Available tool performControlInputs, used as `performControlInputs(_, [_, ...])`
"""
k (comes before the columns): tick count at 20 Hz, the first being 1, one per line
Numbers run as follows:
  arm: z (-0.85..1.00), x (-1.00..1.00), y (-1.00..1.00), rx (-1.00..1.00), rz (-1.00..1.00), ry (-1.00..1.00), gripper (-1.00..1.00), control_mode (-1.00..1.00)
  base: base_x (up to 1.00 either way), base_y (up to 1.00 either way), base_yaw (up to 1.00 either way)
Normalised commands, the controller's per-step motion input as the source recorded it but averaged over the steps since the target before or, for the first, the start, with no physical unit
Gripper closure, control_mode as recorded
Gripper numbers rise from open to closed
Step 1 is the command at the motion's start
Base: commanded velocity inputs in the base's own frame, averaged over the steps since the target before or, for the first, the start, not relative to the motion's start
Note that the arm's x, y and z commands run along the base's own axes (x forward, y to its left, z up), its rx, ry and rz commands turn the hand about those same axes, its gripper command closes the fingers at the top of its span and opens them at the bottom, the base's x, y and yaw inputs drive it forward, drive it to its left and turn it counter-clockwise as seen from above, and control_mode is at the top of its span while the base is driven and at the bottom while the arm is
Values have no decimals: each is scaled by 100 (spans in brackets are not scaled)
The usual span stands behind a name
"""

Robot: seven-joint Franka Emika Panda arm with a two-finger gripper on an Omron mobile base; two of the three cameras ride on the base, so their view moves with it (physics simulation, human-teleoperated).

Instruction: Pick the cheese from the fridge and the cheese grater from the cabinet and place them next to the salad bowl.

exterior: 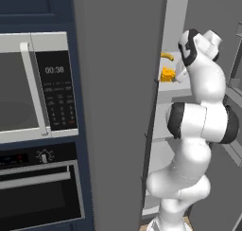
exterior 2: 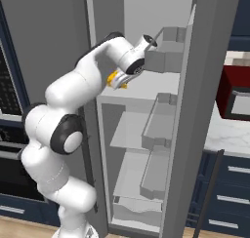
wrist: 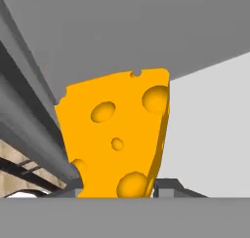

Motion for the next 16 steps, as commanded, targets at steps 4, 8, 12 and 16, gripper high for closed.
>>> performControlInputs(4, [37, -51, 0, -3, -13, 2, 100, -100, 0, 0, 0])
performControlInputs(8, [32, -53, -3, -3, -11, 0, 100, -100, 0, 0, 0])
performControlInputs(12, [16, -55, 0, 0, -13, 0, 100, -100, 0, 0, 0])
performControlInputs(16, [11, -54, 4, 0, -18, 0, 100, -100, 0, 0, 0])
